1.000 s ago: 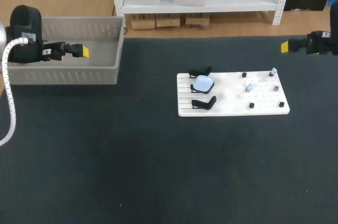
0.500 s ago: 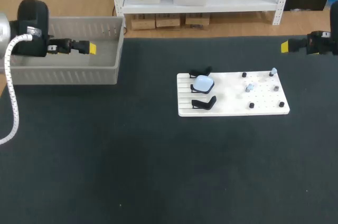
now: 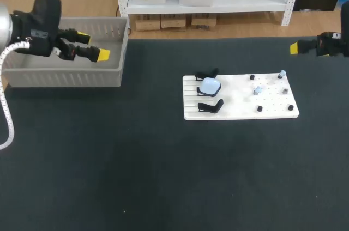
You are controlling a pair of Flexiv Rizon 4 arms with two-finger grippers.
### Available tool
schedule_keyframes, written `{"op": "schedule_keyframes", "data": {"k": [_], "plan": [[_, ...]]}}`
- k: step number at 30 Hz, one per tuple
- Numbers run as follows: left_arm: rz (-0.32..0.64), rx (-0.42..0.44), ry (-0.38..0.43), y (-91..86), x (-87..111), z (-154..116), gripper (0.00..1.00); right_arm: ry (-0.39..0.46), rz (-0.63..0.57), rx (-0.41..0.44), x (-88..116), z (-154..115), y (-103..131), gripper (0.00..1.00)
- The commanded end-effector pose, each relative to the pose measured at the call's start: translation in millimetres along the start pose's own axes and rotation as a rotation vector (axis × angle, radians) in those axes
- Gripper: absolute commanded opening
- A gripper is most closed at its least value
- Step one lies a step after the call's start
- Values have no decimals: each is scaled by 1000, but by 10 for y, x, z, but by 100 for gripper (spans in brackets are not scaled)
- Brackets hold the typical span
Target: Pick up each earbud case from the left stands, insert the matching earbuds, close the lid, and place the case in the box.
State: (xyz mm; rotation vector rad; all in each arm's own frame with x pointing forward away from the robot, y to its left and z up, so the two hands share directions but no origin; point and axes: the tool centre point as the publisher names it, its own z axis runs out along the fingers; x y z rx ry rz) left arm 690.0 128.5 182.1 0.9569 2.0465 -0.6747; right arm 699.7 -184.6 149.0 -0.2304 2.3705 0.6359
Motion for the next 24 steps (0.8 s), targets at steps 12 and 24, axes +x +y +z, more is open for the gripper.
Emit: {"op": "schedule_keyframes", "data": {"k": [12, 24], "plan": [[382, 334, -7, -17, 38, 341, 100, 1, 0, 1, -1, -4, 1, 100], [361, 337, -18, -9, 36, 346, 100, 1, 0, 1, -1, -4, 1, 100]]}}
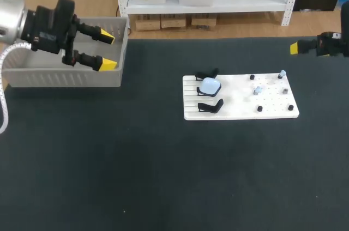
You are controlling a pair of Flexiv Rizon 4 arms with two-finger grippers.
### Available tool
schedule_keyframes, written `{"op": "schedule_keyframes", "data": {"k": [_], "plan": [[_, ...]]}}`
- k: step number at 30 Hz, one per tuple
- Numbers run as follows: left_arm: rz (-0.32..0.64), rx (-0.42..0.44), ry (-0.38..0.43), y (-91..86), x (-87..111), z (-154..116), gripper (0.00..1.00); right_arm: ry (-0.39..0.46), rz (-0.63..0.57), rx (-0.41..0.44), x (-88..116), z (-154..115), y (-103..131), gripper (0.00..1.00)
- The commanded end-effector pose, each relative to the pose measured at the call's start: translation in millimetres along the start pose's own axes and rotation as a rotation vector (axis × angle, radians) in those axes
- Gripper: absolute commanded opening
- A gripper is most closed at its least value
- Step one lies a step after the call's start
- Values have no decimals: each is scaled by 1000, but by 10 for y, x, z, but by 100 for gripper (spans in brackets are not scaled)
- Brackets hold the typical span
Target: Pick up each earbud case from the left stands, insert the matching earbuds, close the lid, and place the case in the box.
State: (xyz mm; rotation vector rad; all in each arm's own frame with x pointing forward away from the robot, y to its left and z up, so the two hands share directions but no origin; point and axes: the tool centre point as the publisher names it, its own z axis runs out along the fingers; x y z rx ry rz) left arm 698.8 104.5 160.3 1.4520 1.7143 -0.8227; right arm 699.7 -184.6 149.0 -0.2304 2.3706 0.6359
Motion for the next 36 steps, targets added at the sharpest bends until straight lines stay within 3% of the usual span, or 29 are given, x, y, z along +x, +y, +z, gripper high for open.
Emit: {"op": "schedule_keyframes", "data": {"k": [1, 6, 14, 23, 36], "plan": [[2, 16, -1, 33, 4, 5, 100, 1, 0, 1, -1, -4, 1, 100], [-24, 17, -7, 17, 59, 58, 100, 1, 0, 1, -1, -4, 1, 100], [-39, 45, -25, 27, 181, 533, 100, 1, 0, 1, -1, -4, 1, 100], [60, 141, -20, 9, 112, 1021, 100, 1, 0, 1, -1, -4, 1, 100], [106, 227, -81, 25, 49, 1533, 100, 1, 0, 1, -1, -4, 1, 100]]}}
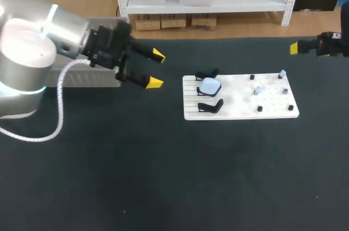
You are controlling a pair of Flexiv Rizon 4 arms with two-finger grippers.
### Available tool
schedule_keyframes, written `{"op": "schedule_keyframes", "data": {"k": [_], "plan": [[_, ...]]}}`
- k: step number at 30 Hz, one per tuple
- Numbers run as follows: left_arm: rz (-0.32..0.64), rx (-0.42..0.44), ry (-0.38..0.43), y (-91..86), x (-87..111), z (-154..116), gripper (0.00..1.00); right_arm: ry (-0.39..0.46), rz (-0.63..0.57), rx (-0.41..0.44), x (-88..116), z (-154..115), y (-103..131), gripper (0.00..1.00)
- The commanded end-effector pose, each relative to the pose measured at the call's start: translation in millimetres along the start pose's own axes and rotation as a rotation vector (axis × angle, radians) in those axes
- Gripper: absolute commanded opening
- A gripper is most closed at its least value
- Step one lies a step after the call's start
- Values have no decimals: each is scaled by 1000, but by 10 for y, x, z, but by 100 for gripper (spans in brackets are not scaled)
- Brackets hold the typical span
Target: Pick up each earbud case from the left stands, insert the matching earbuds, close the lid, and place the case in the box.
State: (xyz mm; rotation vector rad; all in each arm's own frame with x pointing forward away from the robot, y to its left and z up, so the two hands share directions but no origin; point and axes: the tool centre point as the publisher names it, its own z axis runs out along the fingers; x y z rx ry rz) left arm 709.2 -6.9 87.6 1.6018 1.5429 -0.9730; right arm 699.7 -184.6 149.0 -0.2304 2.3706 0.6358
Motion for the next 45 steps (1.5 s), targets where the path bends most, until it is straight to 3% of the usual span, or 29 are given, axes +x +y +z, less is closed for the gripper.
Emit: {"op": "schedule_keyframes", "data": {"k": [1, 10, 13, 20, 23, 27, 31, 45], "plan": [[7, 52, -26, 119, 42, 219, 100, 1, 0, 1, 0, -4, 1, 100], [-28, 69, -57, 77, 74, 500, 91, 1, 0, 1, 0, -4, 1, 100], [-44, 60, -62, 51, 104, 557, 78, 1, 0, 1, 0, -4, 1, 100], [-51, 36, -60, -22, 125, 639, 71, 1, 0, 1, 0, -4, 1, 100], [-53, 30, -62, -58, 128, 693, 69, 1, 0, 1, 0, -4, 1, 100], [-59, 27, -64, -74, 122, 785, 76, 1, 0, 1, 0, -4, 1, 100], [-61, 29, -68, -70, 107, 845, 69, 1, 0, 1, 0, -4, 1, 100], [-66, 40, -64, 18, 130, 997, 63, 1, 0, 1, 0, -4, 1, 100]]}}
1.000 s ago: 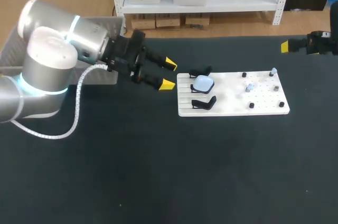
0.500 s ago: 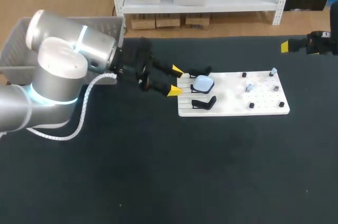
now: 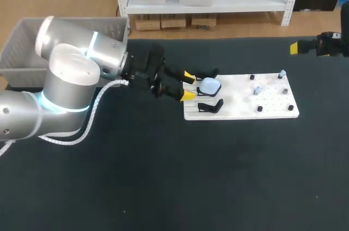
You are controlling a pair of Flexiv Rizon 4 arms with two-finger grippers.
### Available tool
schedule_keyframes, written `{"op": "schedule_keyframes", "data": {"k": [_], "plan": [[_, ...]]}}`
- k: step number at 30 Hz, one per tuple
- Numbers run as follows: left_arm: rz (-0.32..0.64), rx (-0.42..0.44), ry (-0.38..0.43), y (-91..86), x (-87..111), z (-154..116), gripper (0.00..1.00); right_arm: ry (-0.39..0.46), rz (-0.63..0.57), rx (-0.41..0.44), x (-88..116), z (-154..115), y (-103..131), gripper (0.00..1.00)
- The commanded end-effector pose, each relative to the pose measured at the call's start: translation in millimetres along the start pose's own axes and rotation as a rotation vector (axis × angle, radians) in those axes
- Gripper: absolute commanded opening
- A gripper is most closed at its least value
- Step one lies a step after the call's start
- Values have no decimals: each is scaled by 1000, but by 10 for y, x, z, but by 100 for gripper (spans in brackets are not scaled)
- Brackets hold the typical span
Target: Pick up each earbud case from the left stands, insert the matching earbuds, close the lid, and place the case in the box.
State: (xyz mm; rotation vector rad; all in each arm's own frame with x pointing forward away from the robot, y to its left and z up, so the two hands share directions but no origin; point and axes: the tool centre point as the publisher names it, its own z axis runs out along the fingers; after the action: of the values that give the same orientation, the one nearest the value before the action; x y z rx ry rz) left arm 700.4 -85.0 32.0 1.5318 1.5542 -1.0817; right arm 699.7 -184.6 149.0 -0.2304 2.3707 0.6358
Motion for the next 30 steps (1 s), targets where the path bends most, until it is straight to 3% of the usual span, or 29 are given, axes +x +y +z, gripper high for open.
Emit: {"op": "schedule_keyframes", "data": {"k": [1, 11, 21, 30], "plan": [[4, 9, 3, 74, 8, 42, 62, 1, 0, 1, 0, -4, 1, 100], [12, 36, 18, 159, -1, 98, 64, 1, 0, 1, 0, -4, 1, 100], [3, 62, 22, 170, 9, 193, 52, 1, 0, 1, 0, -4, 1, 100], [-4, 69, 34, 200, 21, 245, 50, 1, 0, 1, 0, -4, 1, 100]]}}
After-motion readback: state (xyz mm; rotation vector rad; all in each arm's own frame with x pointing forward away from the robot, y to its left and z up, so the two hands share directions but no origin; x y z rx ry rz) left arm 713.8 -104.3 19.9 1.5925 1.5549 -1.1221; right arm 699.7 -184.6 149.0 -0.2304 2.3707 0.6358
